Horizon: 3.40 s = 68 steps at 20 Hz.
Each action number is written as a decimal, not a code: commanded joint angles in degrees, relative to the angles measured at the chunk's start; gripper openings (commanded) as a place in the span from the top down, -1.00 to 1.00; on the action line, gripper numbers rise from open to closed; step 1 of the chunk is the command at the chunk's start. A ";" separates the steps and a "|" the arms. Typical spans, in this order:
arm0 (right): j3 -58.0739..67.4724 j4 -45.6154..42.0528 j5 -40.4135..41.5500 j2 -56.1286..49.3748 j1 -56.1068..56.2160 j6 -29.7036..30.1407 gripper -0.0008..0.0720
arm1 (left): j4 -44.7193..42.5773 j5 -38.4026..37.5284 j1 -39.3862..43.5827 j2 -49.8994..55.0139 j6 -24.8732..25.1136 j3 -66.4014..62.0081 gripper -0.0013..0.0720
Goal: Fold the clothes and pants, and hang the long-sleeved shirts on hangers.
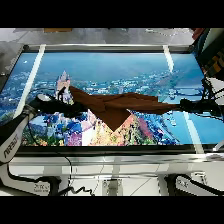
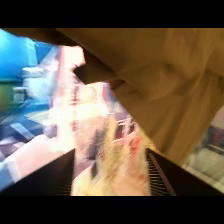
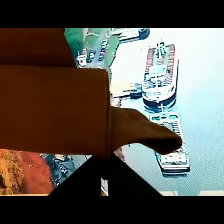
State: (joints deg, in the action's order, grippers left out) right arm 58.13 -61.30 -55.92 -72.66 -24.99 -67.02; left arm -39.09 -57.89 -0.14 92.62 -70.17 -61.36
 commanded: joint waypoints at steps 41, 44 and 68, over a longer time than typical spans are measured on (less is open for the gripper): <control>18.05 4.13 -0.22 44.78 0.02 0.04 0.93 | 3.17 30.29 -14.73 -67.87 12.79 -7.08 0.93; 25.97 4.13 4.02 49.94 0.02 0.04 0.93 | -2.12 39.87 -14.73 -75.36 12.79 -7.08 0.93; 32.39 8.76 -25.05 -16.22 0.04 -6.40 0.93 | -6.69 23.04 -3.52 -11.30 8.90 -8.20 0.94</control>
State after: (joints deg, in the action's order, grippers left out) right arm 90.45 -52.99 -81.65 -79.42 -24.99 -73.41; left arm -46.02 -39.40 -6.07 73.71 -61.19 -66.61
